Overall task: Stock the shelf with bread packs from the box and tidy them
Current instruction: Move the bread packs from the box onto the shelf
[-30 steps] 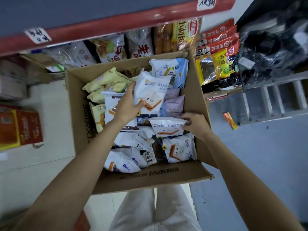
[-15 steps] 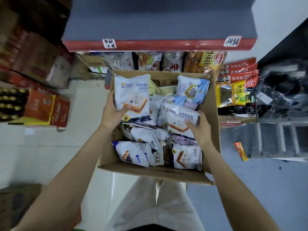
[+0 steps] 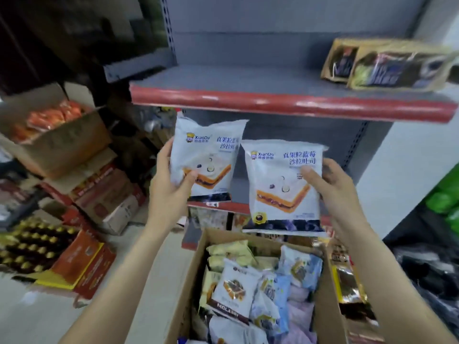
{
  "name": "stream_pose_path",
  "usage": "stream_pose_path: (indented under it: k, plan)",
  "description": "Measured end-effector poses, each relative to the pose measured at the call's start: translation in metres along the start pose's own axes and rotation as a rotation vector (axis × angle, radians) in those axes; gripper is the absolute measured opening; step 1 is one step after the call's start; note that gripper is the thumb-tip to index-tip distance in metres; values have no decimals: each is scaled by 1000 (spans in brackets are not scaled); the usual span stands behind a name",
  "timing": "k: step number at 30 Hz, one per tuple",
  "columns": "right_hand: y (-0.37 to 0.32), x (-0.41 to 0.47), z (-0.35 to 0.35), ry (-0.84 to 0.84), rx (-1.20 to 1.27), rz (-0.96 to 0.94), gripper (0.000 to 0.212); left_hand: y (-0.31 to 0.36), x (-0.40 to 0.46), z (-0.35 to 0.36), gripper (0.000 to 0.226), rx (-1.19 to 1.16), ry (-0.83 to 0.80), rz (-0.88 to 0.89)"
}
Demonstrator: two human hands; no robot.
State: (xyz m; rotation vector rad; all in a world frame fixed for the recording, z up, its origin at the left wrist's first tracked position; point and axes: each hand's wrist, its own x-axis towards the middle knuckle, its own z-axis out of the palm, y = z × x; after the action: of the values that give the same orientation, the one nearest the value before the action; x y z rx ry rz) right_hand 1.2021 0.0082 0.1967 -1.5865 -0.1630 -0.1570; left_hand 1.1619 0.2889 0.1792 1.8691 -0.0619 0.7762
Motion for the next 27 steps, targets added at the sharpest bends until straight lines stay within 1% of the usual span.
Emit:
stream_pose_path:
  k: [2, 6, 10, 14, 17, 18, 22, 24, 27]
  plan:
    - [-30, 19, 10, 0, 3, -83, 11, 17, 30, -5, 60, -4, -21, 64]
    - [-80, 58, 28, 61, 34, -210, 23, 39, 98, -3, 64, 46, -82, 183]
    - [-105, 102, 38, 46, 112, -209, 25, 55, 159, 15, 62, 92, -142, 256]
    - [-116, 155, 49, 83, 284, -179, 22, 66, 218, 43, 61, 34, -148, 199]
    - [-125, 197, 54, 163, 364, -190, 10, 69, 260, 73, 60, -83, -171, 138]
    - [-126, 213, 53, 199, 360, -201, 10, 68, 272, 86, 59, -138, -184, 123]
    - [-119, 270, 44, 304, 234, -182, 18, 53, 310, 138, 64, -250, -250, 47]
    - [-111, 292, 40, 334, 158, -167, 27, 45, 327, 157, 68, -257, -287, 9]
    - [-105, 314, 38, 362, 47, -222, 43, 34, 351, 177, 72, -270, -281, -52]
